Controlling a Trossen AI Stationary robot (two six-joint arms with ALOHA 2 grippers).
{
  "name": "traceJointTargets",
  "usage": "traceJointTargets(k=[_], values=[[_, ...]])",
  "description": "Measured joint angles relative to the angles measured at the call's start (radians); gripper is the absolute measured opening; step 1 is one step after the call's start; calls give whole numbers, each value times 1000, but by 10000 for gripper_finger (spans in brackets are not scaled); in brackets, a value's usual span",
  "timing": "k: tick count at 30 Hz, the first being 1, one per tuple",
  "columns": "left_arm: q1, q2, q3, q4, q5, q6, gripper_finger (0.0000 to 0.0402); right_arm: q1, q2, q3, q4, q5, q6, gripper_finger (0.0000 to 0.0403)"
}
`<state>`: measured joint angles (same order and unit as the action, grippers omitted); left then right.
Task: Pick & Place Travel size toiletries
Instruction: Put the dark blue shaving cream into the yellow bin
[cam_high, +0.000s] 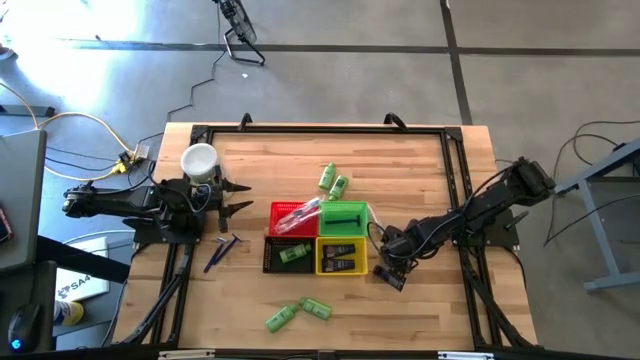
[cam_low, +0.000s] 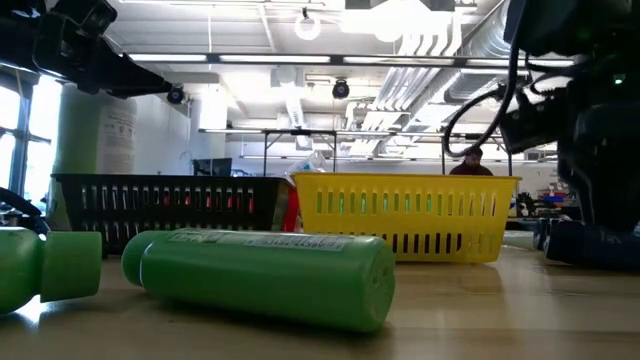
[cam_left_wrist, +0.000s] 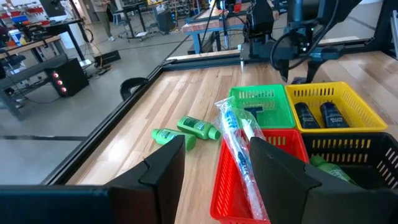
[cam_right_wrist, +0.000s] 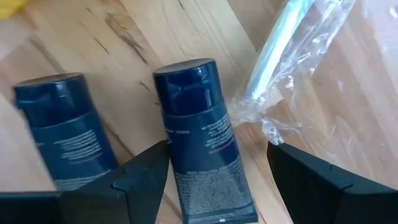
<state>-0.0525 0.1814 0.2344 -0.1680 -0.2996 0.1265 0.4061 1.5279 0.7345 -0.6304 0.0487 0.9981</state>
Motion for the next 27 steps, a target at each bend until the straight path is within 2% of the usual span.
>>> traceJointTargets(k=[6, 13, 27], values=[[0, 0, 0, 0, 0, 0, 175, 1, 68, 7, 9, 1, -1, 263], [0, 0, 0, 0, 0, 0, 175, 0, 33, 1, 22, -11, -1, 259], [0, 0, 0, 0, 0, 0, 175, -1, 8, -3, 25, -26, 0, 175]])
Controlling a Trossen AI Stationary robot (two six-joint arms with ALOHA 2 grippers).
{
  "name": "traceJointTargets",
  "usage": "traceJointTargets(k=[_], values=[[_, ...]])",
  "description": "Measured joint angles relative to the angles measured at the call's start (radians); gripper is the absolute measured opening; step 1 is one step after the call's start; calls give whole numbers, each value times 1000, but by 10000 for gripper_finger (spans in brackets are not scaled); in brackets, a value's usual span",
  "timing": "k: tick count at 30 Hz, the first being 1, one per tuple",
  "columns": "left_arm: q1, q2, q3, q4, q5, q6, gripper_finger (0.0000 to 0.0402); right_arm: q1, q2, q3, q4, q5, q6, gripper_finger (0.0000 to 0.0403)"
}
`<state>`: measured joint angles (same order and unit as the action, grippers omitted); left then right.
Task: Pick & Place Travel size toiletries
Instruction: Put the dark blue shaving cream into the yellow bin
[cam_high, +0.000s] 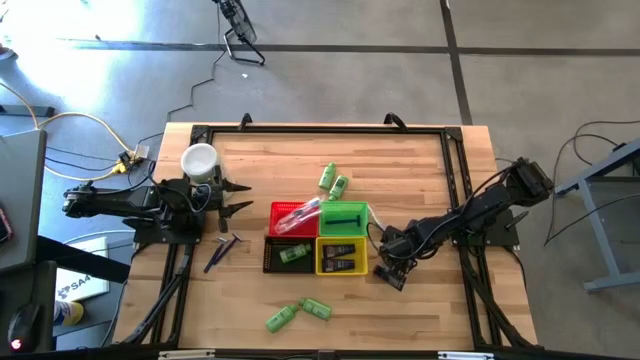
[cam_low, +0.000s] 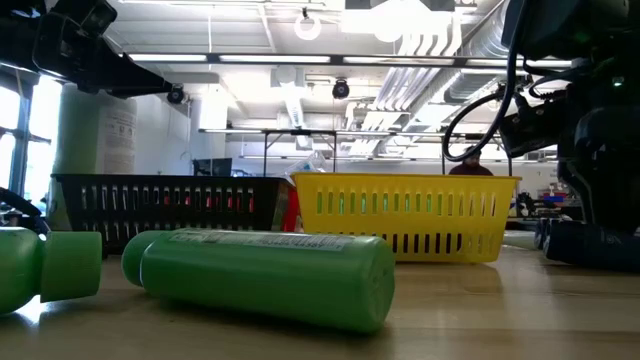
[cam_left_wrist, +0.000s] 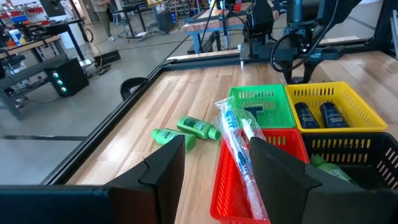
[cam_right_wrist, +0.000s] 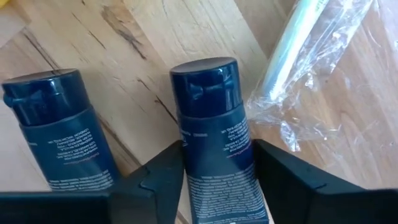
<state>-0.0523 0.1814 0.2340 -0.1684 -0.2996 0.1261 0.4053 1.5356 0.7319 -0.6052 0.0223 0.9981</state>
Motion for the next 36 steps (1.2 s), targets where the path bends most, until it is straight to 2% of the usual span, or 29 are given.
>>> traceJointTargets(k=[8, 15, 19, 28, 33, 36], values=[[0, 0, 0, 0, 0, 0, 175, 1, -2, 3, 6, -46, 0, 125], [0, 0, 0, 0, 0, 0, 175, 0, -4, 4, 2, -108, 3, 98], [0, 0, 0, 0, 0, 0, 175, -2, -27, 3, 6, -137, 4, 92], [0, 0, -1, 0, 0, 0, 175, -57, -134, 56, 3, -134, 4, 91], [0, 0, -1, 0, 0, 0, 175, -98, -208, 80, 100, -130, 2, 91], [0, 0, -1, 1, 0, 0, 175, -114, -249, 80, 209, -87, -7, 91]])
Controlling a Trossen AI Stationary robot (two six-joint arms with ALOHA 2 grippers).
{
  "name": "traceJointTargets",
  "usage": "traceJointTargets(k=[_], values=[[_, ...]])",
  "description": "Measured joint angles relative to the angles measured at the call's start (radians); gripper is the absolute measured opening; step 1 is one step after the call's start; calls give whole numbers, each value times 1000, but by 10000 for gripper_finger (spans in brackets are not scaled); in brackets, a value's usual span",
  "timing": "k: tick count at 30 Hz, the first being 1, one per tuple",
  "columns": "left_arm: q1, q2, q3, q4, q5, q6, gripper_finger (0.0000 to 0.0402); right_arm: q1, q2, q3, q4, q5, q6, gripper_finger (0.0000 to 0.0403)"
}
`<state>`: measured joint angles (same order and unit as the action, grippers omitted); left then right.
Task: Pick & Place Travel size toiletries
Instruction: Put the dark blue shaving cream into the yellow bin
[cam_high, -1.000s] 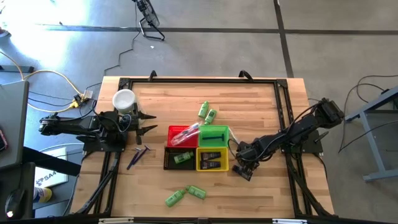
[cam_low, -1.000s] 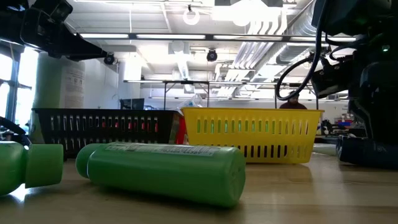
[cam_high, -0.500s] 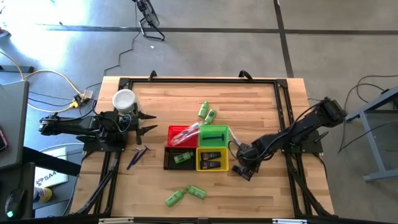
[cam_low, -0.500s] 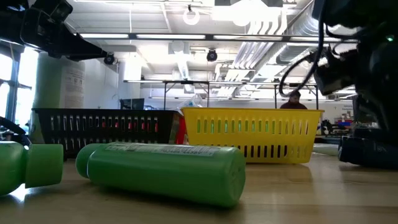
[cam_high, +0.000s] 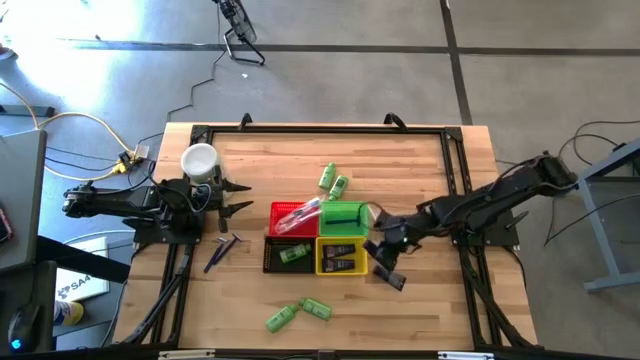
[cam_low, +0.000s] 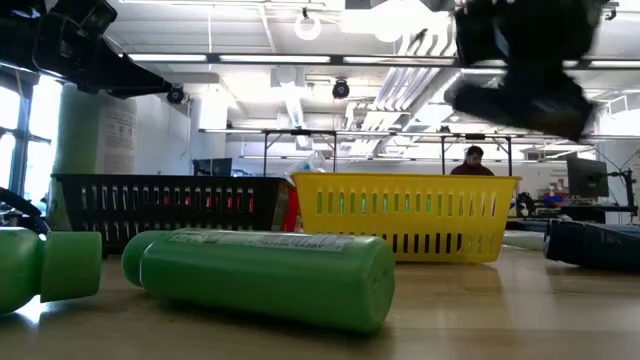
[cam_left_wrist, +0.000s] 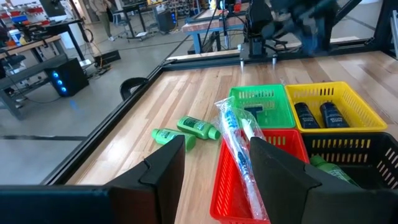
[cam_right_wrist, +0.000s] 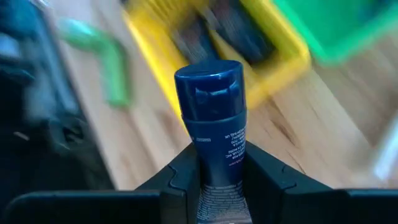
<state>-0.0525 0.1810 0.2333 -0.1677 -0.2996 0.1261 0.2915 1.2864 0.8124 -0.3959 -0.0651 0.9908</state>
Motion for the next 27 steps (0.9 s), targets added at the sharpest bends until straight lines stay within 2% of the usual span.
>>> traceJointTargets(k=[7, 9, 13, 20, 27], values=[[0, 0, 0, 0, 0, 0, 175, -14, 15, 2, 300, 187, -132, 91], [0, 0, 0, 0, 0, 0, 175, -17, 37, 3, 335, 211, -173, 91], [0, 0, 0, 0, 0, 0, 175, -17, 94, 1, 371, 202, -204, 91], [0, 0, 0, 0, 0, 0, 175, -19, 218, 0, 404, 88, -207, 91], [0, 0, 0, 0, 0, 0, 175, -19, 244, 0, 402, 58, -209, 91]])
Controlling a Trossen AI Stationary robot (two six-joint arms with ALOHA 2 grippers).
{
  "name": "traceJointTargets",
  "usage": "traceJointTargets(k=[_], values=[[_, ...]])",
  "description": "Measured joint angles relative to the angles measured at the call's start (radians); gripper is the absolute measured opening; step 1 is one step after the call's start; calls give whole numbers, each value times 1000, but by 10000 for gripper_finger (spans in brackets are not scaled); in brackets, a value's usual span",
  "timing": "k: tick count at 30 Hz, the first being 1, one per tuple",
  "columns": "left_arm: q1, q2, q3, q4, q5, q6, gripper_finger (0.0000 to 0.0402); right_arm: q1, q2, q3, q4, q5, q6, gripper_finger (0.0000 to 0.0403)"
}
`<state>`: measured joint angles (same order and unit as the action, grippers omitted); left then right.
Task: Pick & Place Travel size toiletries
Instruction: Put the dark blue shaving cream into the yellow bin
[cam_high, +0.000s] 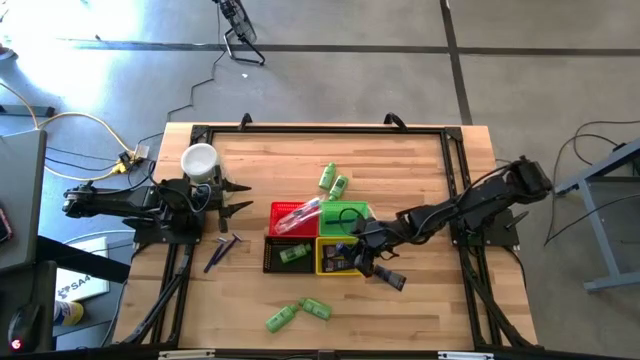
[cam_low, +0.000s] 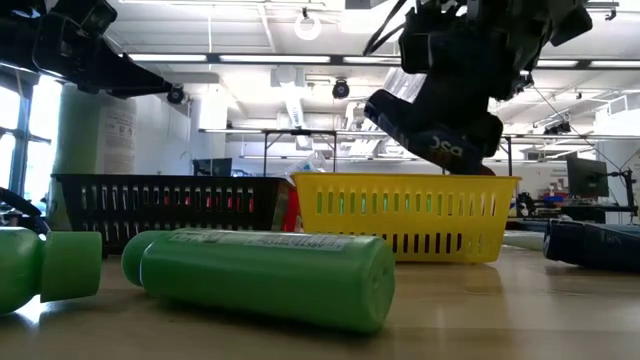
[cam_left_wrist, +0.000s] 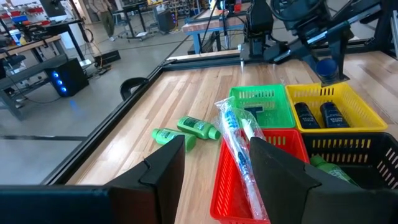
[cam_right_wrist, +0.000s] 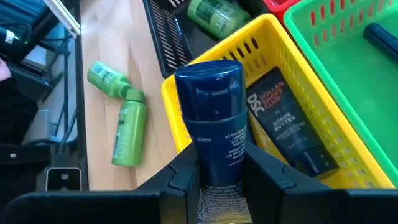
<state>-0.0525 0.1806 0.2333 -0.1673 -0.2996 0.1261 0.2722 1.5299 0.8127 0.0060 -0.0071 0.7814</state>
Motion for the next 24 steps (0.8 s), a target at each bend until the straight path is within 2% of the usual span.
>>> traceJointTargets(k=[13, 24], values=[[0, 0, 0, 0, 0, 0, 175, 0, 0, 0, -25, 39, -66, 96], [0, 0, 0, 0, 0, 6, 175, 0, 0, 0, -24, 22, -79, 192]])
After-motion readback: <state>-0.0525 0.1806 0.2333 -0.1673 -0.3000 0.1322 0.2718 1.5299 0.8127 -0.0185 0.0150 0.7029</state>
